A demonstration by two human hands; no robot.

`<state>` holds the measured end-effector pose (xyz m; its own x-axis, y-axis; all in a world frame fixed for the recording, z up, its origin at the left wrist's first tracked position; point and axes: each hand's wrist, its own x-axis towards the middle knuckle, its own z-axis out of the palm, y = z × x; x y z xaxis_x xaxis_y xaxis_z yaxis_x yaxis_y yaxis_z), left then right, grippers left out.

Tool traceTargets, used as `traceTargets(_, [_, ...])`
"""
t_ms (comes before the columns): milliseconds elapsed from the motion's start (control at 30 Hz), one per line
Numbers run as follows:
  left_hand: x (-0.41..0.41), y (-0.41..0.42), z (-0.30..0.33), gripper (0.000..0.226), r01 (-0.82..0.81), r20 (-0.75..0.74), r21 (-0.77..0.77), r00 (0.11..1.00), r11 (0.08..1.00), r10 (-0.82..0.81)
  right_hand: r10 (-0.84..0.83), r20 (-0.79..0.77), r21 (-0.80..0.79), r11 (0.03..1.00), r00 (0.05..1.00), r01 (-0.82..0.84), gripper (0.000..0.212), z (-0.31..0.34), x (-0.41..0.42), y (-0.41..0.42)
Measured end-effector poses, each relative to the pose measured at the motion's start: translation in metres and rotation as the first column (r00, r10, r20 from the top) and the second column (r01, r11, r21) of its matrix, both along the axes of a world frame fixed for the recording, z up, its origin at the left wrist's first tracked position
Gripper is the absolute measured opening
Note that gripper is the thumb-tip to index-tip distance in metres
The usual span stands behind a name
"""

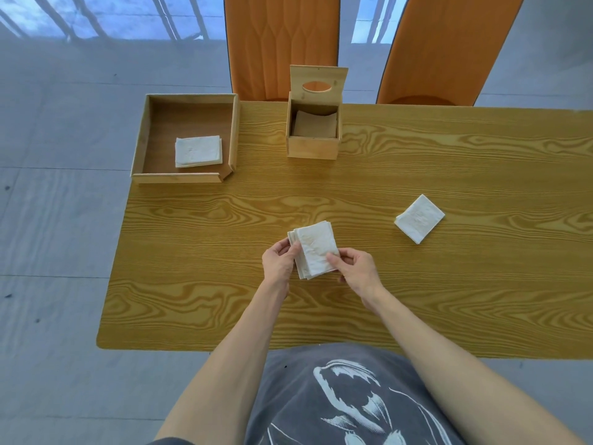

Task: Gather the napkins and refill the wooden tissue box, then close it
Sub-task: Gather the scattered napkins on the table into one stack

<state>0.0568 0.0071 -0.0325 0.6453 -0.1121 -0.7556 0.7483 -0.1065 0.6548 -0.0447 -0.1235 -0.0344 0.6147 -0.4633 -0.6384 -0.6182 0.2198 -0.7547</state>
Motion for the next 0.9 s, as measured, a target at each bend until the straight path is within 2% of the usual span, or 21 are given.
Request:
traceTargets(167, [-0.002,-0.001,0.002,0.030,-0.025,-0.025,-0.023,0.999,0.999,0.024,0.100,-0.112,-0.184,0.976,0.989,-0.119,0.025,-0.009,0.006,0.000])
traceTargets(300, [-0.004,-0.001,0.006,0.043,0.010,0.005,-0.035,1.000,0.999,-0.010,0.145,-0.169,-0.322,0.927,0.975,-0.194,0.024,-0.006,0.009,0.001])
traceTargets(500, [-0.006,-0.003,0.008,0.046,0.105,0.060,0.018,0.993,0.994,-0.106,0.178,-0.232,-0.444,0.855,0.956,-0.267,0.030,-0.001,0.007,0.002])
traceTargets(700, [-0.005,-0.016,0.010,0.047,0.139,0.063,0.025,0.988,0.990,-0.140,-0.120,-0.205,-0.539,0.842,0.971,-0.009,0.031,0.010,0.007,-0.045])
traceTargets(900, [-0.003,-0.035,0.010,0.048,0.150,0.061,-0.008,0.987,0.989,-0.149,-0.399,-0.189,-0.524,0.814,0.897,0.252,0.034,0.017,0.005,-0.093])
